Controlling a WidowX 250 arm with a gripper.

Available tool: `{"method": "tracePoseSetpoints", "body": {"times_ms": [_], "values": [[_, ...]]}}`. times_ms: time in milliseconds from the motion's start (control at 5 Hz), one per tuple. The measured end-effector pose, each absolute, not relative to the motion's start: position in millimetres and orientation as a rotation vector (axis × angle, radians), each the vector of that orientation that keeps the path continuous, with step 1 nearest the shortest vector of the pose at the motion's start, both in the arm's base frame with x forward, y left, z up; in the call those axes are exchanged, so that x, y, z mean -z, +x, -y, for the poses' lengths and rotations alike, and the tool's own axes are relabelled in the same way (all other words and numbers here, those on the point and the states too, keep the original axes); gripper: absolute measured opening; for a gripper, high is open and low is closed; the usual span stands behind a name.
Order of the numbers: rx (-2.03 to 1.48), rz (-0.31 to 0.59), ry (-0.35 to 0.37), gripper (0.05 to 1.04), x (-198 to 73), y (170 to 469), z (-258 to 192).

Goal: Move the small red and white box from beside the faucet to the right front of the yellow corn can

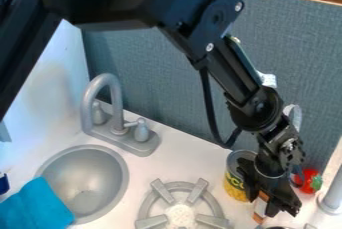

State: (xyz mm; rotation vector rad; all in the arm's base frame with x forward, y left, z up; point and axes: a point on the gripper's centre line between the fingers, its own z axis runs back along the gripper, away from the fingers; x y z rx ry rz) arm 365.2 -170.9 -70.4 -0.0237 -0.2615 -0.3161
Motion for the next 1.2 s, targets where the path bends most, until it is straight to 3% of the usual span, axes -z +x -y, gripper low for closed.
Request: {"method": "tracePoseSetpoints", "body": {"times_ms": [200,600,800,1200], "values": [[0.312,0.26,-0.02,1.004,70.5,365.1,170.1],[0.289,0.252,-0.024,1.007,72.2,362.2,168.6],[0.281,0.266,-0.039,1.006,60.5,358.1,168.7],[0.282,0.376,-0.064,1.006,-17.4,359.3,167.2]]}}
